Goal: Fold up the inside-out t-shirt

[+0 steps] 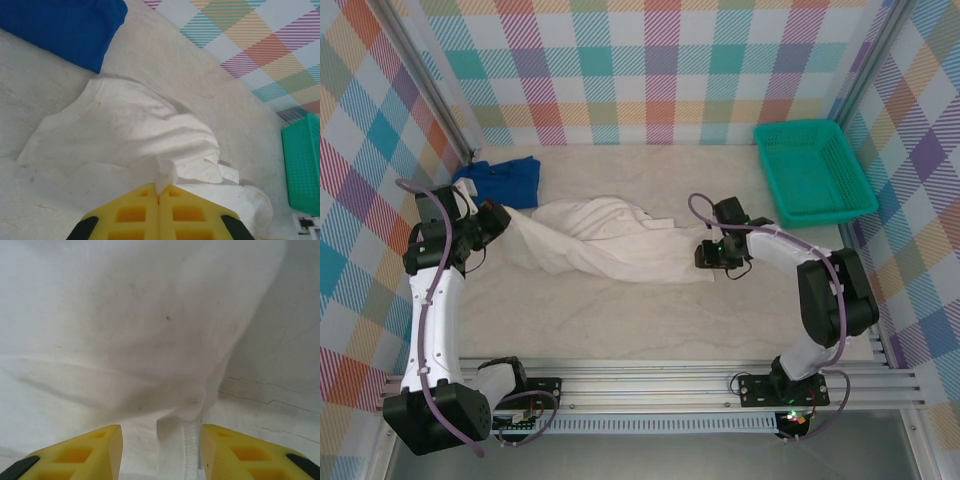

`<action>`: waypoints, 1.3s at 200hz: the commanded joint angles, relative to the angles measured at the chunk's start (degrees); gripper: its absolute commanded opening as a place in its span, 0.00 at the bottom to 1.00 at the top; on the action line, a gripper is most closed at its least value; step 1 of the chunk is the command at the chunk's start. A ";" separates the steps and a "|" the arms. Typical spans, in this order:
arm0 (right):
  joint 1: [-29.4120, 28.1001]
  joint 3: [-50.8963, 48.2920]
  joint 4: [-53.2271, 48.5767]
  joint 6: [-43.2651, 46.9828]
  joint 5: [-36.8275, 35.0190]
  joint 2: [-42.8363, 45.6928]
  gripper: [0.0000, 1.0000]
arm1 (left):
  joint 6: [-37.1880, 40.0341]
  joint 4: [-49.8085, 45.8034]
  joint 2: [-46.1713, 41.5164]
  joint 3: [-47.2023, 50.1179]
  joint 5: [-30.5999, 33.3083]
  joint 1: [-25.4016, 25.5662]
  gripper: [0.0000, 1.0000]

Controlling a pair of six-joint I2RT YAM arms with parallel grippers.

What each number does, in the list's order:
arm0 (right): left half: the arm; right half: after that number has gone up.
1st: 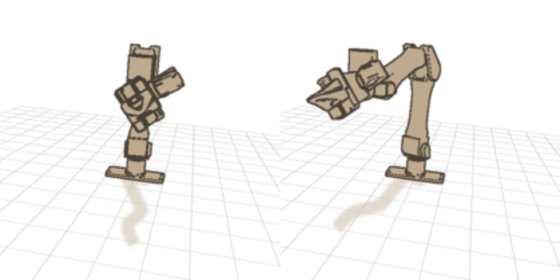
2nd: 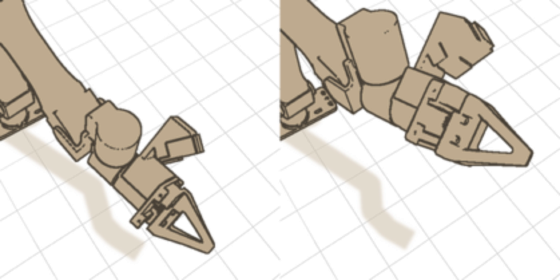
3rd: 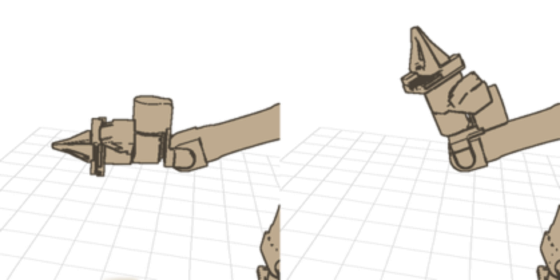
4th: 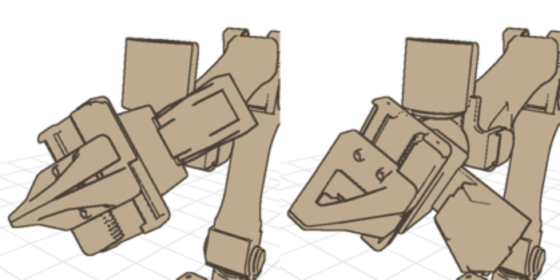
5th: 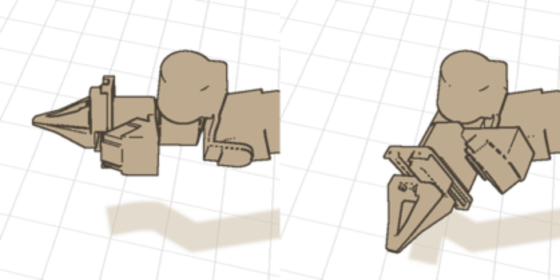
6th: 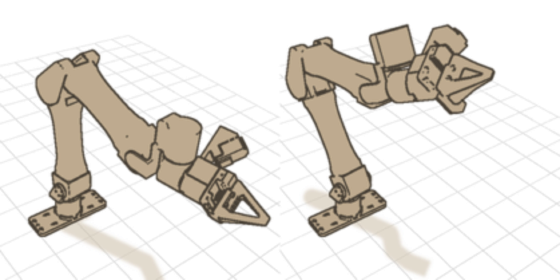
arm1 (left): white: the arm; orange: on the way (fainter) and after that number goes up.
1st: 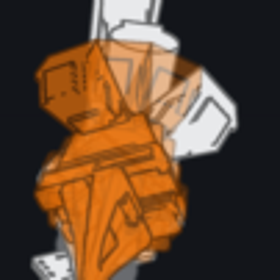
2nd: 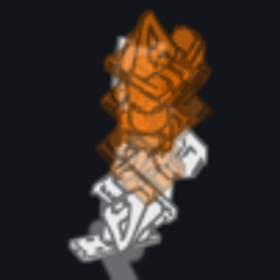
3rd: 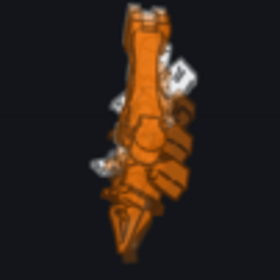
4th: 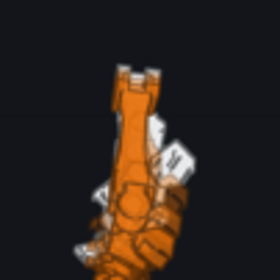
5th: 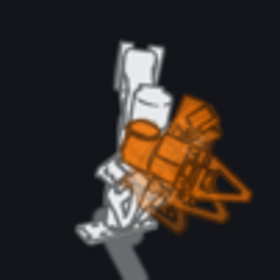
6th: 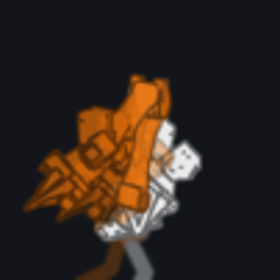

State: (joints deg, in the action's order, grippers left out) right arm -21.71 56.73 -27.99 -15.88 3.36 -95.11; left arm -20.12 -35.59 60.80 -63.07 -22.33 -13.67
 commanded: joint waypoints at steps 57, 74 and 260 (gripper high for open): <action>-2.39 4.66 -3.51 1.64 -12.09 -5.55 0.38 | -0.41 1.83 -0.28 0.31 -1.49 -0.78 0.00; -2.32 5.25 -3.08 2.01 -12.81 -5.56 0.36 | -0.43 1.80 -0.11 0.29 -1.67 -0.79 0.00; -2.02 2.42 -0.80 0.00 -10.67 -3.91 0.06 | -0.18 1.76 -0.41 0.40 -0.79 -0.82 0.00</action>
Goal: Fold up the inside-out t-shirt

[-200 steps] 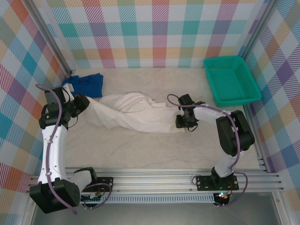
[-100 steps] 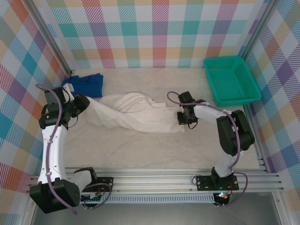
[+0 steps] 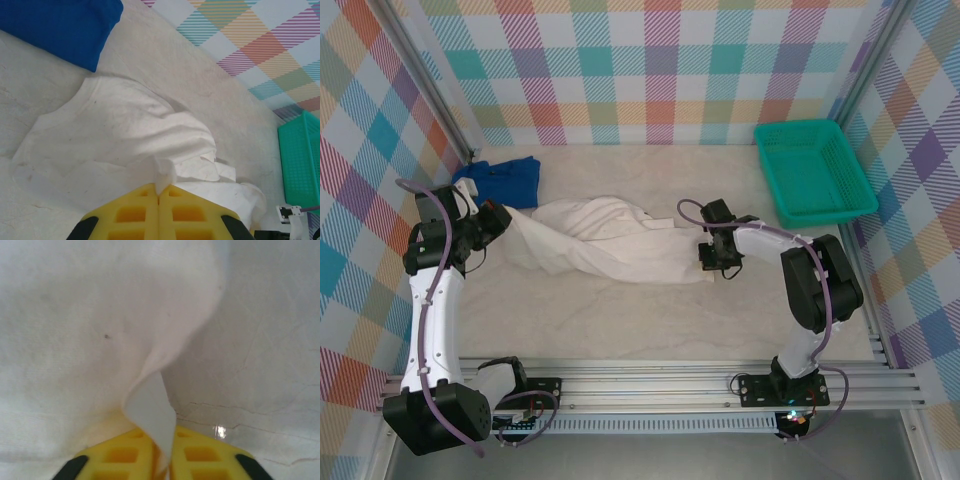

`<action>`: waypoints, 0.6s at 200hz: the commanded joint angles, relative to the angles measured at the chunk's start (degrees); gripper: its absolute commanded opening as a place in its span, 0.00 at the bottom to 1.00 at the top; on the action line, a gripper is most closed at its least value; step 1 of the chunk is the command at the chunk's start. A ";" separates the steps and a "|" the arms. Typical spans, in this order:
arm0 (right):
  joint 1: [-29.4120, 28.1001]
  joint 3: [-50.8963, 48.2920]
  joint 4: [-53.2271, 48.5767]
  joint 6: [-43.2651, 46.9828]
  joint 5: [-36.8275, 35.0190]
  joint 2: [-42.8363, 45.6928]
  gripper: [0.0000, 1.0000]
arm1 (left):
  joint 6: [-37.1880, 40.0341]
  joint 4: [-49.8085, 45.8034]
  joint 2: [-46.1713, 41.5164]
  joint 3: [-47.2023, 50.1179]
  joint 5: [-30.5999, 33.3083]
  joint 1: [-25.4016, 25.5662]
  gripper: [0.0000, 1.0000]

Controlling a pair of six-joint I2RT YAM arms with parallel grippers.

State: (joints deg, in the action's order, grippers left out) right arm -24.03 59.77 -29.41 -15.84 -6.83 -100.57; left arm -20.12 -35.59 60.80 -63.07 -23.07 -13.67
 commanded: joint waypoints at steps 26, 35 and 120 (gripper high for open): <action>3.07 0.56 2.35 1.61 1.13 7.27 0.00 | -1.00 2.11 -0.16 -0.13 0.17 -0.79 0.00; 5.35 1.28 3.51 2.25 4.00 11.23 0.00 | -1.57 2.28 -0.07 -0.87 0.39 -0.83 0.00; 26.30 16.51 16.60 0.60 41.24 40.81 0.00 | -2.33 1.82 -3.29 -34.48 12.98 -2.38 0.00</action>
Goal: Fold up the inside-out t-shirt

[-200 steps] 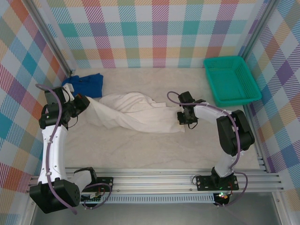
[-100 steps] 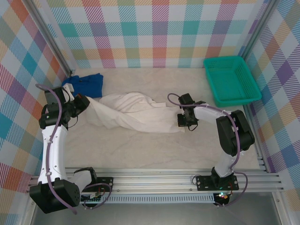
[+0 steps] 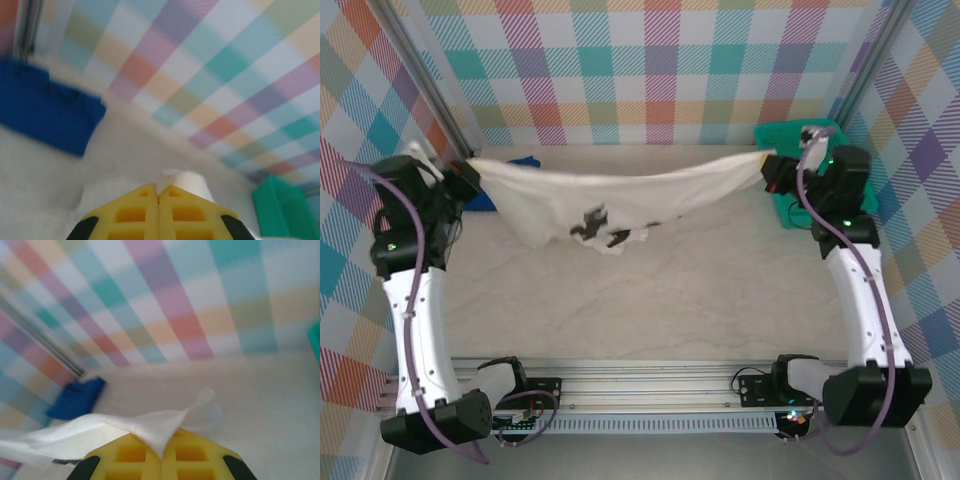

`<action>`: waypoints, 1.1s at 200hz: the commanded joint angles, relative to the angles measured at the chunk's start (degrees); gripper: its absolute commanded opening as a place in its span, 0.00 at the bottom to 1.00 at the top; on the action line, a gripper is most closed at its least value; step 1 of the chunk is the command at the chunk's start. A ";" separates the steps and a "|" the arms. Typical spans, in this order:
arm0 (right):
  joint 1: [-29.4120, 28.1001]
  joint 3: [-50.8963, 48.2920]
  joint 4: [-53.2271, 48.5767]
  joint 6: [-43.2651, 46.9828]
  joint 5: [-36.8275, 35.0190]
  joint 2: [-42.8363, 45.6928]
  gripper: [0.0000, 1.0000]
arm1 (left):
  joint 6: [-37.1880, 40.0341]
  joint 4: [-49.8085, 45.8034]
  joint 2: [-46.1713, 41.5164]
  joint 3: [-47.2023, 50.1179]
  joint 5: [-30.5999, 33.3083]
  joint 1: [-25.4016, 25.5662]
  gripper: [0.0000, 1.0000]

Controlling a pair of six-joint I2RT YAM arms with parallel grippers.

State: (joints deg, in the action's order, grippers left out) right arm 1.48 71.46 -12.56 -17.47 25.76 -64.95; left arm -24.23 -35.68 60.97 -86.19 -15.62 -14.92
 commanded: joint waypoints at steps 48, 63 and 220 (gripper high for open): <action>0.86 17.17 -11.94 9.01 2.09 15.71 0.00 | 12.34 -6.89 -2.19 -33.19 14.92 -1.12 0.00; 0.81 21.29 -16.55 10.68 -1.52 17.44 0.00 | 13.77 -8.53 -0.81 -37.84 15.79 -1.05 0.00; 0.81 24.01 -15.42 9.44 -7.23 2.88 0.00 | 9.01 -7.19 23.03 -53.15 5.73 -0.99 0.00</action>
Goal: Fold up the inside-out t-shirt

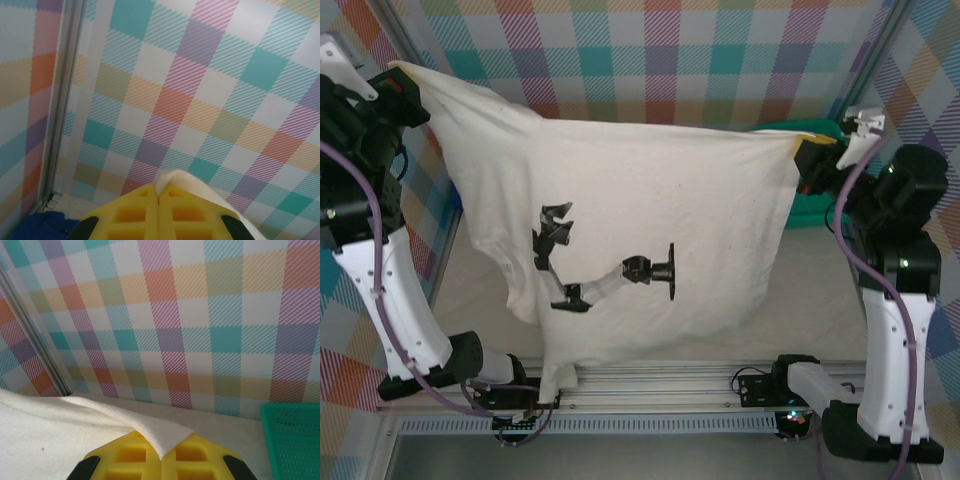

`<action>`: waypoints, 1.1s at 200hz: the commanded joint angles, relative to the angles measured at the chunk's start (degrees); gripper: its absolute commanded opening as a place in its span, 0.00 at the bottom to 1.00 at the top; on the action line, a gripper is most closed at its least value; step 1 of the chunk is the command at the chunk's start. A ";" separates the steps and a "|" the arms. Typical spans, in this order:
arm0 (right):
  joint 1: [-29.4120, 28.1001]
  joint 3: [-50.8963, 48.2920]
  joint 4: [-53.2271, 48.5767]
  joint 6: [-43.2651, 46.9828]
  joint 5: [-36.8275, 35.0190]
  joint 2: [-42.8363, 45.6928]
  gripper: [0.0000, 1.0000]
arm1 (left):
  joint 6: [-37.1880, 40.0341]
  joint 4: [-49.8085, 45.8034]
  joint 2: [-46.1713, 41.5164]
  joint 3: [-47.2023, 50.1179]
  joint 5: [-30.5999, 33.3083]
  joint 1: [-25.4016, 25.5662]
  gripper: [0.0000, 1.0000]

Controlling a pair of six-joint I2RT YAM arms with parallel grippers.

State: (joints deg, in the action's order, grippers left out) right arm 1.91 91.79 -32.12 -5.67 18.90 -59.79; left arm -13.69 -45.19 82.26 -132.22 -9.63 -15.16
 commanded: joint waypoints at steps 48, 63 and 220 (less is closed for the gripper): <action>0.46 8.23 0.90 -3.75 1.93 -0.74 0.00 | -1.36 -0.21 0.36 -15.97 0.27 -0.85 0.00; 0.46 8.20 -0.74 -3.47 2.39 1.47 0.00 | -0.93 -0.75 -1.95 -15.94 0.48 -0.91 0.00; 0.42 4.02 -0.96 -1.42 -1.53 7.80 0.00 | 3.00 6.97 -7.27 -1.68 1.69 1.94 0.00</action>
State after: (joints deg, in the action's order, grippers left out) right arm 1.91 101.65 -38.79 -7.31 19.92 -46.94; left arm -10.63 -43.72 67.35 -140.40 -7.53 -13.91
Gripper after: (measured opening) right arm 0.045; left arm 0.045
